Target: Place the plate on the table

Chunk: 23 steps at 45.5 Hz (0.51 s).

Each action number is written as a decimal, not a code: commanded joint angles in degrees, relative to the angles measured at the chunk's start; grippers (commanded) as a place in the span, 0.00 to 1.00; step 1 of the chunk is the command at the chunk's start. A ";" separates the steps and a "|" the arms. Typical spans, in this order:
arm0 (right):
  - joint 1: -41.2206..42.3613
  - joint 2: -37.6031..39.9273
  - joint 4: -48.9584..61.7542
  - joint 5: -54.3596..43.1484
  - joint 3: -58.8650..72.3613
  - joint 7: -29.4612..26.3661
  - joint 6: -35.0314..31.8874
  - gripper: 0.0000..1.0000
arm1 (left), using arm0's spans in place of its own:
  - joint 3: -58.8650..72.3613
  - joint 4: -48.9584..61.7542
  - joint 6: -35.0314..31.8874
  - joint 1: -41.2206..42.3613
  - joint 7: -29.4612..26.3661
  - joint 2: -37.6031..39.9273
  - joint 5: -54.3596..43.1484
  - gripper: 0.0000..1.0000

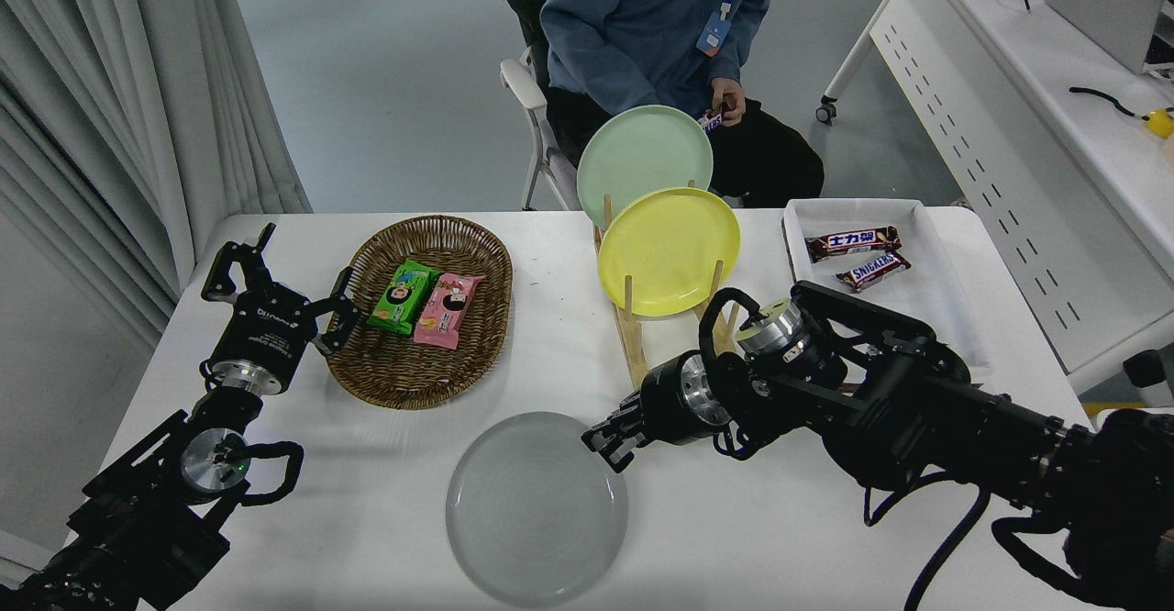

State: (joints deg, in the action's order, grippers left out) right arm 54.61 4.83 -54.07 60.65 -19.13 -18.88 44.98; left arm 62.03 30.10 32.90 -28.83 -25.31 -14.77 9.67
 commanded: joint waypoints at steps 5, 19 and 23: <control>-0.47 -4.13 8.01 2.19 0.06 -0.02 0.02 0.00 | 0.02 0.05 -0.03 0.00 0.00 0.00 0.00 1.00; -1.17 -4.83 11.01 2.28 -0.03 -0.02 0.02 0.00 | 0.02 -0.04 -0.03 0.00 0.00 0.00 0.00 1.00; -1.35 -4.83 11.53 2.28 -0.03 -0.02 0.02 0.00 | 0.02 -0.04 -0.03 0.00 0.00 0.00 0.00 1.00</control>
State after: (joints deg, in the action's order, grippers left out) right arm 53.68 0.59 -44.68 62.67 -19.08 -18.89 45.00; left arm 62.03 30.12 32.89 -28.83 -25.31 -14.77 9.67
